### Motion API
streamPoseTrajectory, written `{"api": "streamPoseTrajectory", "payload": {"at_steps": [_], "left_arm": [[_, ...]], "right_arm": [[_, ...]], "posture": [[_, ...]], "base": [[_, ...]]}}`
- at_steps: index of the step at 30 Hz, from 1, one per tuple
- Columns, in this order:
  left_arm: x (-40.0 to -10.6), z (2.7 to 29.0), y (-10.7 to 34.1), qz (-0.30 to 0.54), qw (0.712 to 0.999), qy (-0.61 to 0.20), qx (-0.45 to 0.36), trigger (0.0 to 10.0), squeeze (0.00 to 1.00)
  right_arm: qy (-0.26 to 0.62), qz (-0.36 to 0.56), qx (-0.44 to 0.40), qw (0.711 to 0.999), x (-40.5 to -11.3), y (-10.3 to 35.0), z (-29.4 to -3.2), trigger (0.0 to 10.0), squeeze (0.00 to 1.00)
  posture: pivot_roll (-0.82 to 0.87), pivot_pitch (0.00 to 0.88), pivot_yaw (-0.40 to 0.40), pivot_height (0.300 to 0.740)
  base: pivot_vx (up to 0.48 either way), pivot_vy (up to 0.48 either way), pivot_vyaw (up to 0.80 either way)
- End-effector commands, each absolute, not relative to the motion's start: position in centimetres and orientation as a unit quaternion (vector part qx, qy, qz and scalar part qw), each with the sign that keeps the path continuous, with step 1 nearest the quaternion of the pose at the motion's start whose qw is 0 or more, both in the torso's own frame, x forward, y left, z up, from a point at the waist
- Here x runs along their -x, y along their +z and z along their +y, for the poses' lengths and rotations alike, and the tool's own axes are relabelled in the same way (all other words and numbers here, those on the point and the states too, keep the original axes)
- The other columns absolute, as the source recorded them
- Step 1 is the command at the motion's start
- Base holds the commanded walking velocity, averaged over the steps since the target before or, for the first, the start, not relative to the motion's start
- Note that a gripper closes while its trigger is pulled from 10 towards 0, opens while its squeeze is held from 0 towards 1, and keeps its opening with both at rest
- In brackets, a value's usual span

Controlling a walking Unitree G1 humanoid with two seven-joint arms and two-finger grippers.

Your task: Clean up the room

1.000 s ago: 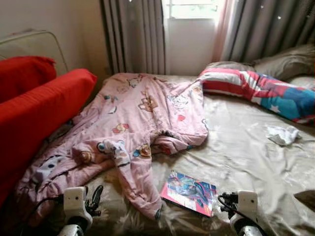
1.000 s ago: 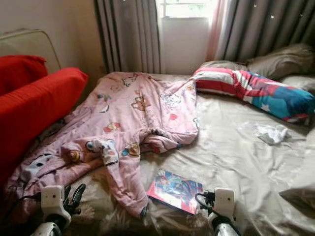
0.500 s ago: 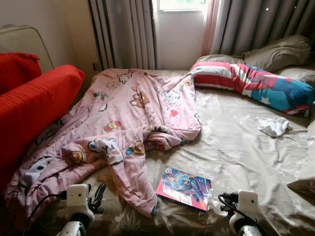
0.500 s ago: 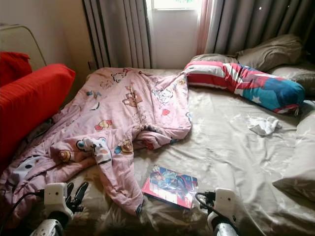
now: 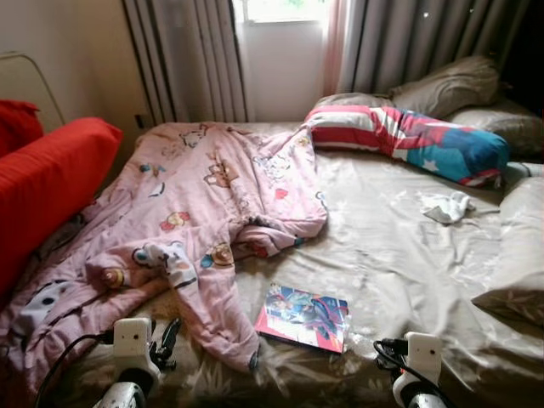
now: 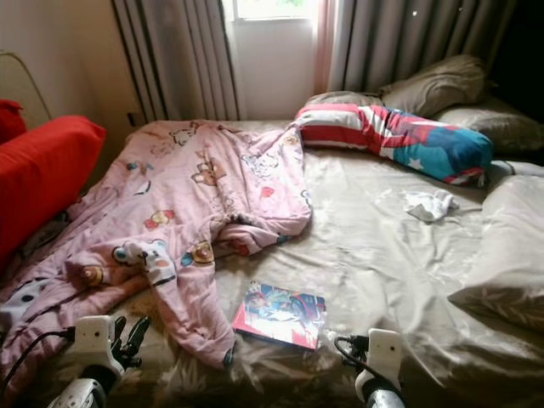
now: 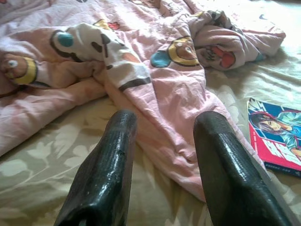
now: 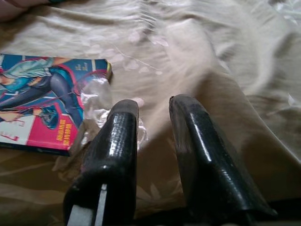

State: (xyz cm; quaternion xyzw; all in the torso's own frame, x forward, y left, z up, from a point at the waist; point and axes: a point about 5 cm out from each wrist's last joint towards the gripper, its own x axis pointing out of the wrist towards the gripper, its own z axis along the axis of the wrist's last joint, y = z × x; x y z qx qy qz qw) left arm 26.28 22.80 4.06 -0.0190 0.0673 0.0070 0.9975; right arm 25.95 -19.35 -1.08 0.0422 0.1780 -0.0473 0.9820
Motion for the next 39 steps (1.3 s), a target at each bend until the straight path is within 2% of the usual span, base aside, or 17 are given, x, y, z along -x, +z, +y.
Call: {"api": "streamPoseTrajectory", "payload": {"at_steps": [1, 5, 8, 21, 27, 28, 33, 39], "left_arm": [[-26.3, 23.1, 4.2, 0.071, 0.997, 0.006, 0.015, 10.0, 0.0], [-26.4, 23.1, 4.2, 0.071, 0.997, 0.005, 0.015, 10.0, 0.0], [-26.5, 23.2, 4.3, 0.07, 0.997, 0.005, 0.014, 10.0, 0.0], [-26.3, 23.3, 4.4, 0.069, 0.998, 0.007, 0.014, 10.0, 0.0], [-26.2, 23.2, 4.6, 0.066, 0.998, 0.001, 0.012, 10.0, 0.0], [-26.2, 23.1, 4.8, 0.065, 0.998, -0.002, 0.012, 10.0, 0.0], [-26.1, 23.1, 5.2, 0.063, 0.998, -0.009, 0.01, 10.0, 0.0], [-25.8, 23.3, 5.4, 0.065, 0.998, -0.016, 0.004, 10.0, 0.0]], "right_arm": [[-0.039, 0.173, -0.04, 0.983, -26.3, -0.9, -19.0, 10.0, 0.0], [-0.03, 0.158, -0.034, 0.986, -26.5, -0.5, -18.8, 10.0, 0.0], [-0.023, 0.152, -0.038, 0.987, -26.7, -0.3, -18.6, 10.0, 0.0], [-0.029, 0.169, -0.046, 0.984, -26.4, -0.8, -18.7, 10.0, 0.0], [-0.015, 0.186, -0.051, 0.981, -26.7, -1.0, -18.5, 10.0, 0.0], [-0.002, 0.186, -0.058, 0.981, -26.9, -0.9, -18.2, 10.0, 1.0], [0.022, 0.194, -0.046, 0.98, -27.7, -0.7, -17.5, 10.0, 1.0], [0.006, 0.196, -0.106, 0.975, -29.6, 0.4, -16.9, 10.0, 1.0]], "posture": [[-0.04, 0.054, 0.051, 0.598], [-0.04, 0.049, 0.051, 0.598], [-0.04, 0.048, 0.052, 0.598], [-0.03, 0.074, 0.054, 0.598], [-0.02, 0.109, 0.065, 0.598], [-0.01, 0.122, 0.067, 0.598], [0.01, 0.16, 0.076, 0.598], [0.04, 0.178, 0.089, 0.598]], "base": [[0.266, 0.0, 0.0], [0.277, 0.0, 0.0], [0.281, 0.0, 0.8], [0.297, 0.0, 0.0], [0.0, 0.0, 0.0], [0.0, 0.0, 0.0], [0.0, 0.0, 0.0], [0.0, 0.0, 0.0]]}}
